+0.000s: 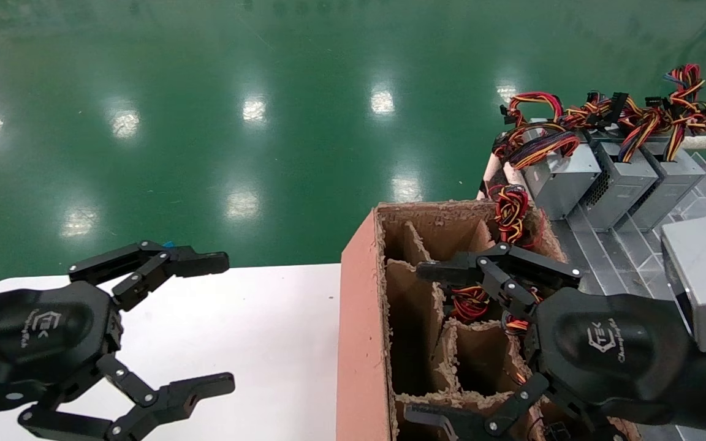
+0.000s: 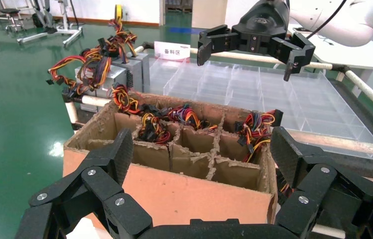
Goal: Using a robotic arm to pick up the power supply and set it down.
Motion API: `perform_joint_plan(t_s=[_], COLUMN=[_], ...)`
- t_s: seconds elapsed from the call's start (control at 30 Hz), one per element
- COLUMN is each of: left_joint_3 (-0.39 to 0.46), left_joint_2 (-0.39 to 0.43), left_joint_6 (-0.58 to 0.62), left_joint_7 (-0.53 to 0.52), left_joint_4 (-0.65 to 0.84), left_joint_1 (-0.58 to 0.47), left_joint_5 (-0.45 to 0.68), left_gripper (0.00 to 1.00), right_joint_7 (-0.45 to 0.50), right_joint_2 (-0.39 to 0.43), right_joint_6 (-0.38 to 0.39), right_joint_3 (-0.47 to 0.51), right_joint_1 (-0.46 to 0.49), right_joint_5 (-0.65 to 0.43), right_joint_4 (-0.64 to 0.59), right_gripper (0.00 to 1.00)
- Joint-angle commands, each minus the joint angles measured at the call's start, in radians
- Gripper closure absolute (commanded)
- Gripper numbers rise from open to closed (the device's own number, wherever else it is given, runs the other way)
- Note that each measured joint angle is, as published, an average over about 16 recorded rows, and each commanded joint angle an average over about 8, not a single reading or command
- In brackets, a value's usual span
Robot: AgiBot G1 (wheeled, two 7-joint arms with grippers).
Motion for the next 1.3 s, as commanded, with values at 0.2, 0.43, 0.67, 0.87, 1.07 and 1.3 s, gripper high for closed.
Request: perform_joint_plan(t_s=[0.2, 0.43, 0.67, 0.87, 1.07, 1.3], left_joint_3=[0.0, 0.0, 0.0, 0.0, 0.0, 0.0], left_joint_2=[0.0, 0.0, 0.0, 0.0, 0.0, 0.0], left_joint_6=[0.0, 0.0, 0.0, 0.0, 0.0, 0.0], left_joint_7=[0.0, 0.0, 0.0, 0.0, 0.0, 0.0], left_joint_4=[0.0, 0.0, 0.0, 0.0, 0.0, 0.0], left_joint_1=[0.0, 0.0, 0.0, 0.0, 0.0, 0.0], left_joint_5=[0.0, 0.0, 0.0, 0.0, 0.0, 0.0], left_gripper=[0.0, 0.08, 0.95, 1.0, 1.0, 1.0], right_joint_7=[0.0, 0.0, -0.002, -0.002, 0.006, -0.011], right_joint_2=[0.0, 0.0, 0.005, 0.05, 0.111, 0.125], right_joint_6=[0.0, 0.0, 0.0, 0.011, 0.015, -0.009], right_joint_3=[0.0, 0.0, -0.001, -0.016, -0.038, -0.078], right_joint_1=[0.0, 0.0, 0.003, 0.046, 0.124, 0.189], right_joint_5=[0.0, 0.0, -0.01, -0.108, -0.25, -0.383], right_joint_4=[0.0, 0.0, 0.003, 0.025, 0.033, -0.035], right_gripper=[0.0, 0.0, 0.0, 0.0, 0.0, 0.17])
